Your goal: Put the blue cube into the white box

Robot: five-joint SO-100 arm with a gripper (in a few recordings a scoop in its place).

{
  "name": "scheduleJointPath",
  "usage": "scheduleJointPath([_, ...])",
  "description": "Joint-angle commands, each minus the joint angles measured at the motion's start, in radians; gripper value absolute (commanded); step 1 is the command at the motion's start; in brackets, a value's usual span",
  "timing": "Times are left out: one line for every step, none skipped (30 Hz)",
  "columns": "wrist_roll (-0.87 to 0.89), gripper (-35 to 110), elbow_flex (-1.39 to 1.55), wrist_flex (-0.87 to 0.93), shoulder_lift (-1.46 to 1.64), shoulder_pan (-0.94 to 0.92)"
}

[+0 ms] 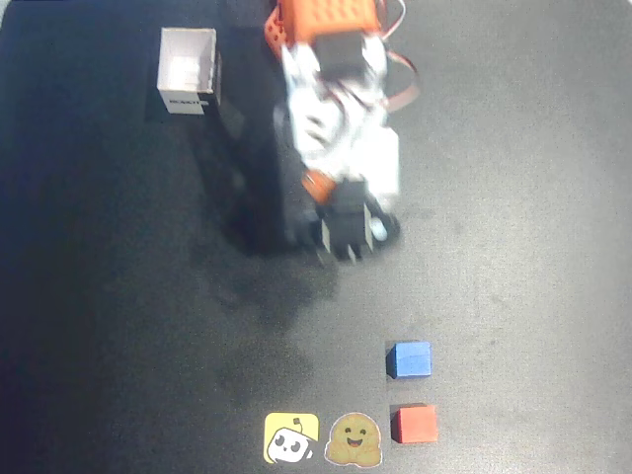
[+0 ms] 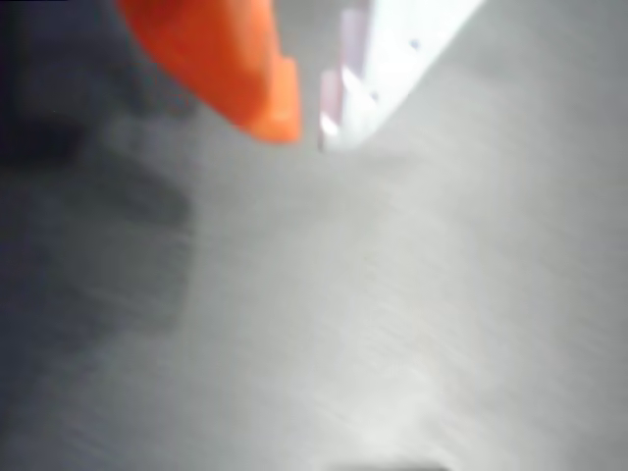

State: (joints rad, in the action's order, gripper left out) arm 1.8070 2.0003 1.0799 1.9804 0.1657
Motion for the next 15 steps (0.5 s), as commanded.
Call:
scheduleJointPath([0.049, 0, -0.173, -0.015, -0.146, 0.029])
scheduleJointPath([0.058, 0, -0.216, -0.012, -0.187, 0.034])
scheduleJointPath([0.061, 0, -0.256, -0.011, -0.229, 0.035])
scheduleJointPath([0.071, 0, -0.288, -0.011, -0.264, 0.038])
scheduleJointPath([0.084, 0, -0.321, -0.011, -0.299, 0.043])
scheduleJointPath([0.094, 0, -0.351, -0.011, -0.334, 0.046])
scheduleJointPath([0.109, 0, -0.379, -0.011, -0.367, 0.052])
scheduleJointPath([0.123, 1, -0.405, -0.011, -0.397, 0.058])
scheduleJointPath([0.132, 1, -0.430, -0.011, -0.425, 0.061])
scheduleJointPath([0.146, 1, -0.445, -0.014, -0.445, 0.064])
scheduleJointPath([0.152, 1, -0.463, -0.015, -0.465, 0.069])
scheduleJointPath([0.152, 1, -0.480, -0.015, -0.482, 0.069])
scheduleJointPath([0.156, 1, -0.494, -0.015, -0.495, 0.071])
scheduleJointPath([0.155, 1, -0.506, -0.015, -0.506, 0.071])
scheduleJointPath([0.153, 1, -0.511, -0.015, -0.512, 0.071])
